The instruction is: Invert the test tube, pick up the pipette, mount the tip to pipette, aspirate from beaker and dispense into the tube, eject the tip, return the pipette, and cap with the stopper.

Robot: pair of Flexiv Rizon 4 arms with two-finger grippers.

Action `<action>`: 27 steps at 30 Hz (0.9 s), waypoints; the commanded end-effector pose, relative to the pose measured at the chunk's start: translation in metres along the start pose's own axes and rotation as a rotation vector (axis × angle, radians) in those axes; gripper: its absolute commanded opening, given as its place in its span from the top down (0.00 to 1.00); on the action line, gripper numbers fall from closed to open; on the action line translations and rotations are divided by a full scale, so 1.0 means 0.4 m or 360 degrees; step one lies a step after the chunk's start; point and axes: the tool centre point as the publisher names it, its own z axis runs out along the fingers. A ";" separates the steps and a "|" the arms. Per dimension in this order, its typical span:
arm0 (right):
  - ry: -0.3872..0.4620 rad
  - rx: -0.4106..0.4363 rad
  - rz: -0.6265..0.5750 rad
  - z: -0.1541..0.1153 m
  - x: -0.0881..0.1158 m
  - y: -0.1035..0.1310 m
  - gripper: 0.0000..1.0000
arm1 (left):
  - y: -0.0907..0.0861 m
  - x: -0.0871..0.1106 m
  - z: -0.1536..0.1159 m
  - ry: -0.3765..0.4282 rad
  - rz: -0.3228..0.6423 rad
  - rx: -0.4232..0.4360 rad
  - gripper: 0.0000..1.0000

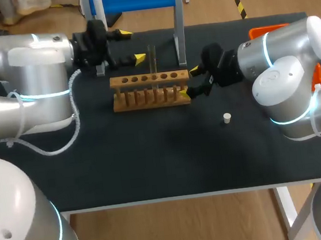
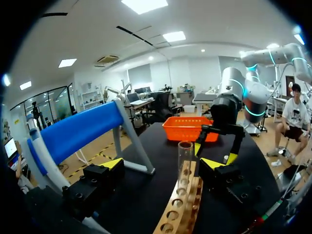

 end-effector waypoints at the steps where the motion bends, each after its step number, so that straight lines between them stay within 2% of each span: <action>1: 0.0002 -0.0003 -0.0001 -0.002 -0.001 -0.002 0.00 | -0.016 0.011 -0.159 -0.0230 -0.0030 -0.0100 0.00; 2: 0.0002 -0.0003 -0.0001 -0.002 -0.001 -0.002 0.00 | -0.017 0.006 -0.183 -0.0313 -0.0049 -0.0106 0.00; 21: 0.0002 -0.0003 -0.0001 -0.002 -0.001 -0.002 0.00 | -0.017 0.006 -0.183 -0.0313 -0.0049 -0.0106 0.00; 24: 0.0002 -0.0003 -0.0001 -0.002 -0.001 -0.002 0.00 | 0.021 -0.046 -0.212 -0.0446 -0.0146 -0.0137 0.00; 27: 0.0002 -0.0003 -0.0001 -0.002 -0.001 -0.002 0.00 | 0.062 -0.107 -0.273 -0.0580 -0.0213 -0.0205 0.00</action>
